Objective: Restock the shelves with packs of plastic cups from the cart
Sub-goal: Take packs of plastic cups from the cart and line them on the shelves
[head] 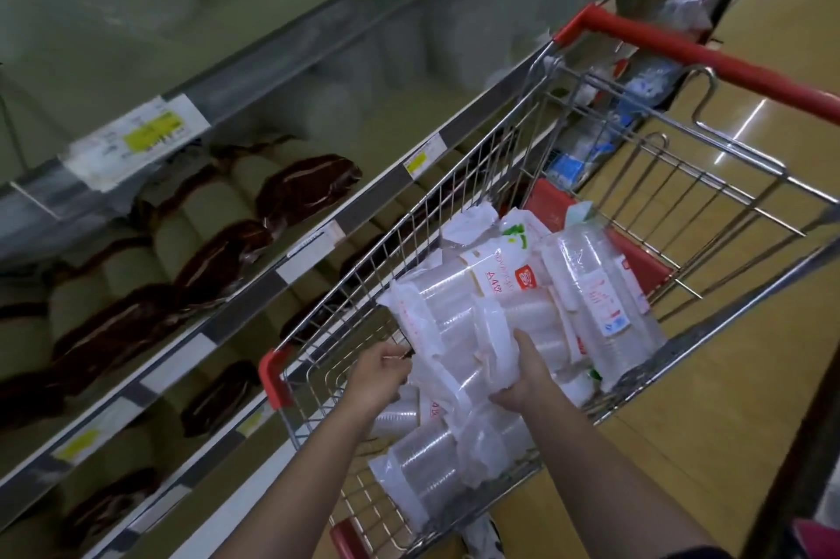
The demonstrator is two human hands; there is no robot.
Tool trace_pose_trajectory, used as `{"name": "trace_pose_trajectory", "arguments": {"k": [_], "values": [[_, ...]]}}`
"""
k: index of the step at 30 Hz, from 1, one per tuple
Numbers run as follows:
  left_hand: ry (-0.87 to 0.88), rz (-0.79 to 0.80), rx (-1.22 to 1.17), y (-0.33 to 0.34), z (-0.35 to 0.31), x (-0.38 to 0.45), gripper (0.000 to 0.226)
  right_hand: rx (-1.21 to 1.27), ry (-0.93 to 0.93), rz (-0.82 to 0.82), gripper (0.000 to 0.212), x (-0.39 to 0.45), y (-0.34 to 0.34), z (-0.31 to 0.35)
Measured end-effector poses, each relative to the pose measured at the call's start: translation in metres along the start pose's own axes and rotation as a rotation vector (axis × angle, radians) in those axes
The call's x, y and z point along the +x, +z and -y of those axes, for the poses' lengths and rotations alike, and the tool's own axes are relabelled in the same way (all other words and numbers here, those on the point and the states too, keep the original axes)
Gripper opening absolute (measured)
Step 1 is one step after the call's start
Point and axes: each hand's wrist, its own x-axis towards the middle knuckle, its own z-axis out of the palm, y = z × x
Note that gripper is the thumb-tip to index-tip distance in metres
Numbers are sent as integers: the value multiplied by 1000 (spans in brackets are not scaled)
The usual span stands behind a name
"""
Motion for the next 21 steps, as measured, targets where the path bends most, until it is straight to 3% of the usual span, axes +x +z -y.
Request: {"name": "trace_pose_trajectory", "arguments": {"k": [5,8,12,14,18,21], "values": [[24,-44,10,-25,4,-4,28,176,-61,38,63,-32,23,-2],[104,-67,21,-42,-4,-12,28,271,-46,165,62,-54,40,-8],[282,-140,46,-73,-31,-35,28,148,11,416,60,-93,81,-54],[408,-210,62,-94,-43,-47,43,70,12,526,57,-113,102,-82],[580,-314,291,-152,-58,-84,71,-192,-184,732,58,-145,143,-115],[640,-391,386,-202,-61,-117,73,-303,-372,849,63,-180,186,-125]]}}
